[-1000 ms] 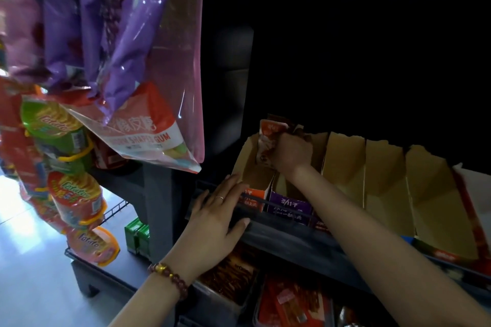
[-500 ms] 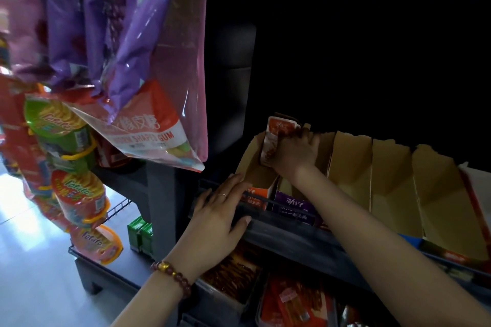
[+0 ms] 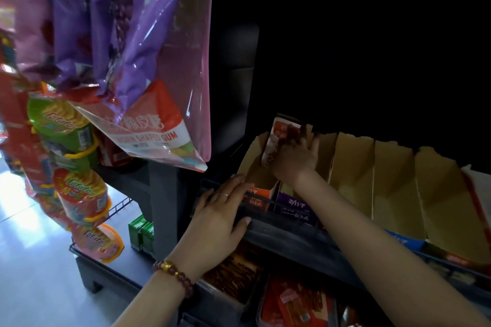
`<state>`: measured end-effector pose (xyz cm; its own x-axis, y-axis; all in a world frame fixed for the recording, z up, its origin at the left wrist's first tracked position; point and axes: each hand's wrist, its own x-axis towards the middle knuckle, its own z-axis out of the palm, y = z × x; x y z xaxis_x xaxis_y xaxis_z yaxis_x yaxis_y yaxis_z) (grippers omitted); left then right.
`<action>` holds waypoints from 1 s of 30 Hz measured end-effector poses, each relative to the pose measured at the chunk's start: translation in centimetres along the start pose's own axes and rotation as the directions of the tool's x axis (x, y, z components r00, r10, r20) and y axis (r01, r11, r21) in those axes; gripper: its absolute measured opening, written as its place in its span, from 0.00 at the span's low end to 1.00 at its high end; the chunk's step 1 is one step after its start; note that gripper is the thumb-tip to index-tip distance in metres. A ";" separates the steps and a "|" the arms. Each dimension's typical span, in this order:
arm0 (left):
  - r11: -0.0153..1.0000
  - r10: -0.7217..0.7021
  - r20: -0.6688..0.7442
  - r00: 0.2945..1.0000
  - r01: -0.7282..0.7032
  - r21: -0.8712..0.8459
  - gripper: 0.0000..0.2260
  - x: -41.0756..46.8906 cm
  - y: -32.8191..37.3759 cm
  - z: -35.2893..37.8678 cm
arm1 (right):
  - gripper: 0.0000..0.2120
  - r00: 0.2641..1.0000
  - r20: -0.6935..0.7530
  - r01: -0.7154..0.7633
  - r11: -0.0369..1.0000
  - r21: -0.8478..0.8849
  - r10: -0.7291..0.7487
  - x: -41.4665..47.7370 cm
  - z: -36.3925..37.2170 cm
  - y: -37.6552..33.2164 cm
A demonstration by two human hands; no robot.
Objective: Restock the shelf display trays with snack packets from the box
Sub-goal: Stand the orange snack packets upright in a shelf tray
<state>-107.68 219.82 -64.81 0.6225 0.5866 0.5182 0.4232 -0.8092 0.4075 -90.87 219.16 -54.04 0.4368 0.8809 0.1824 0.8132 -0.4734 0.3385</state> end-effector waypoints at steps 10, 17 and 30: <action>0.999 -0.006 0.022 1.000 0.005 0.037 0.27 0.1 0.2 -0.3 | 0.24 0.996 -0.091 0.016 0.998 -0.053 -0.021 0.2 0.3 -0.4; 0.997 0.038 -0.005 0.999 -0.038 0.069 0.32 -0.3 0.4 -1.0 | 0.27 0.984 -0.138 0.117 0.992 0.044 -0.110 -0.1 -0.4 0.3; 0.907 0.306 0.281 0.910 -0.368 0.205 0.16 -9.3 5.1 -1.9 | 0.12 0.694 -0.518 0.718 0.523 0.458 -0.499 -19.1 3.3 3.5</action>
<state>-112.55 210.28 -66.15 0.8806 0.2765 0.3848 0.2898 -0.9568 0.0244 -95.12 200.68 -59.45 -0.3019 0.8477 0.4361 0.9157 0.3852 -0.1148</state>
